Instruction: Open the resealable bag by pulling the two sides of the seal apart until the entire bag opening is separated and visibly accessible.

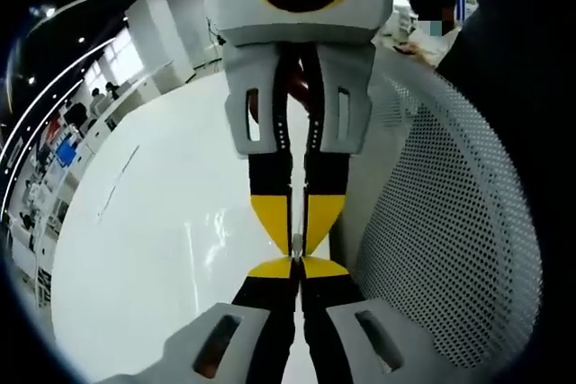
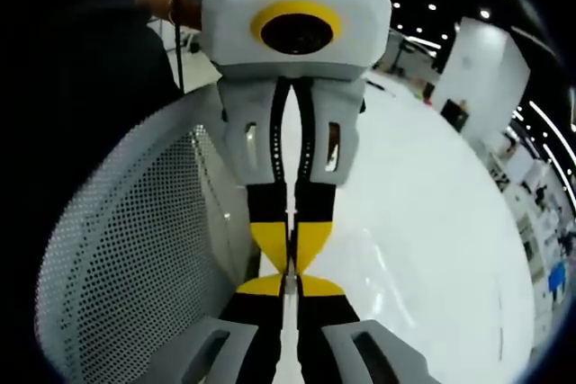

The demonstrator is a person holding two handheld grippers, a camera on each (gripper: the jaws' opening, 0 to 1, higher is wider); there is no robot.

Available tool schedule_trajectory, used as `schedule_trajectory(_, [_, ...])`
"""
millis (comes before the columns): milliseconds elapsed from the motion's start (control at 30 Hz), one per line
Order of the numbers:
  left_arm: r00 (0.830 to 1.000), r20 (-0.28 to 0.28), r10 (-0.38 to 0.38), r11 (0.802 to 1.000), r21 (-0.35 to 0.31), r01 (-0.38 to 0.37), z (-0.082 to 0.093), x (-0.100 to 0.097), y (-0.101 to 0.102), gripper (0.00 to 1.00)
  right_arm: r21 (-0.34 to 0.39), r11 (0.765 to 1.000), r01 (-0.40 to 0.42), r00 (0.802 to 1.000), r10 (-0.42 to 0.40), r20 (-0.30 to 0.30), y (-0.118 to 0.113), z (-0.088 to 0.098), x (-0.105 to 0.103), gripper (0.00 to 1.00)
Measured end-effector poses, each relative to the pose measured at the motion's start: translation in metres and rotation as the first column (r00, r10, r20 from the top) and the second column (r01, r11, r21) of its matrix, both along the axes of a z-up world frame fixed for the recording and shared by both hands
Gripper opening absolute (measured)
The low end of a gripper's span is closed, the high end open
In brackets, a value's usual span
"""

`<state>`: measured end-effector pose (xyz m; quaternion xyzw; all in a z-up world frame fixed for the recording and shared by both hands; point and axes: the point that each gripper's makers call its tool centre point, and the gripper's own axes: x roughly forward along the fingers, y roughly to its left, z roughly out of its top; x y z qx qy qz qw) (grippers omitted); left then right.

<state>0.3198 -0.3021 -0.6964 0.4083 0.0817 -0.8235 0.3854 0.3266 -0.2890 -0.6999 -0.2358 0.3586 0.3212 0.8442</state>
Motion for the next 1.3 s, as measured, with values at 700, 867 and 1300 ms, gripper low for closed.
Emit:
schedule_trajectory(700, [0.998,-0.045,0.033,0.999,0.023,-0.032,0.003,0.006,0.006,0.00,-0.008,1.000,0.026,0.999,-0.026,-0.019,-0.008,-0.006,-0.006,0.00])
schedule_trajectory(867, [0.996,-0.066,0.061,0.998,0.019,-0.060,0.004,0.009,0.005,0.00,-0.006,0.999,0.034,0.999,-0.035,-0.020,-0.011,-0.008,-0.007,0.00])
schedule_trajectory(1300, [0.995,-0.071,0.077,0.997,0.008,-0.076,0.007,0.012,0.008,0.00,-0.008,0.999,0.048,0.999,-0.048,-0.026,-0.016,-0.011,-0.010,0.00])
